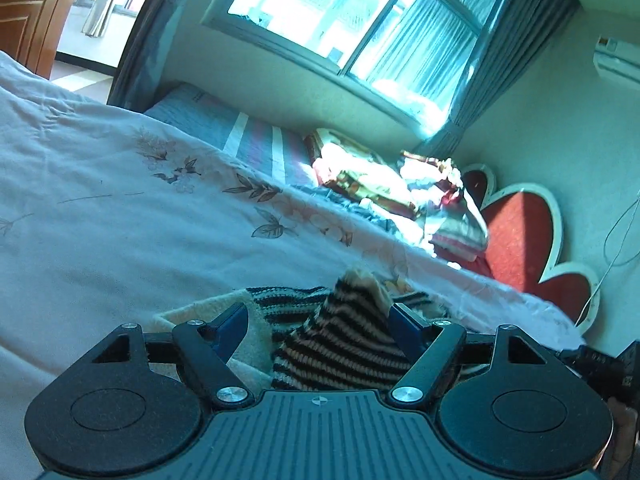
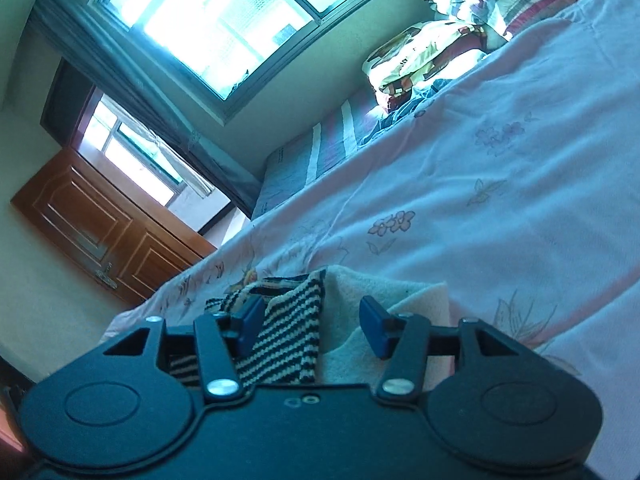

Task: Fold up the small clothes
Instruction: 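Lift the striped hem with both grippers and carry it over the body toward the collar, then lay the hem onto the body near the collar and open both grippers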

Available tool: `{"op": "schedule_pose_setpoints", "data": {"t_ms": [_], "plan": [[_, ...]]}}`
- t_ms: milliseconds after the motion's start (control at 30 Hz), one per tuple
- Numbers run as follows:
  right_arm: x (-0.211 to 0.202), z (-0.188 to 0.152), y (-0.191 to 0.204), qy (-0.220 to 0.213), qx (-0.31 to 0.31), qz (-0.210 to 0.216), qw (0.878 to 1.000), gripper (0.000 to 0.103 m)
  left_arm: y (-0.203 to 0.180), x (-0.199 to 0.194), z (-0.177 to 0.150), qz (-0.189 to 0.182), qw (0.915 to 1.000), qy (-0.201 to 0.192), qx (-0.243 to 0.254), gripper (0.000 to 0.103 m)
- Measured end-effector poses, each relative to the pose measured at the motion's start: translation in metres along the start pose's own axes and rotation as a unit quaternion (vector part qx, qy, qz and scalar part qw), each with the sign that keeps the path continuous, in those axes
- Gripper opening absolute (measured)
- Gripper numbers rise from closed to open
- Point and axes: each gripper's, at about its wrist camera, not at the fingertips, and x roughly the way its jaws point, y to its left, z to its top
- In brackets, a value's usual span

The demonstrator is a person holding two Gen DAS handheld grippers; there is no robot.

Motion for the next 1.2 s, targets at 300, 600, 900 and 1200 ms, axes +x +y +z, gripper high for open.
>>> {"op": "schedule_pose_setpoints", "data": {"t_ms": [300, 600, 900, 1200], "plan": [[0.029, 0.001, 0.035, 0.057, -0.128, -0.026, 0.99, 0.042, -0.032, 0.035, 0.005, 0.053, 0.9864, 0.08, 0.134, 0.056], [0.038, -0.015, 0.058, 0.059, -0.229, -0.065, 0.97, 0.006, -0.044, 0.035, -0.011, 0.061, 0.9793, 0.069, 0.18, 0.006], [0.033, -0.007, 0.047, 0.025, -0.206, -0.085, 0.975, 0.02, -0.045, 0.032, -0.015, 0.08, 0.9784, 0.044, 0.185, 0.006], [0.054, -0.009, 0.053, 0.042, -0.266, -0.119, 0.956, 0.025, -0.04, 0.033, -0.016, 0.074, 0.9825, 0.045, 0.165, 0.006]]}}
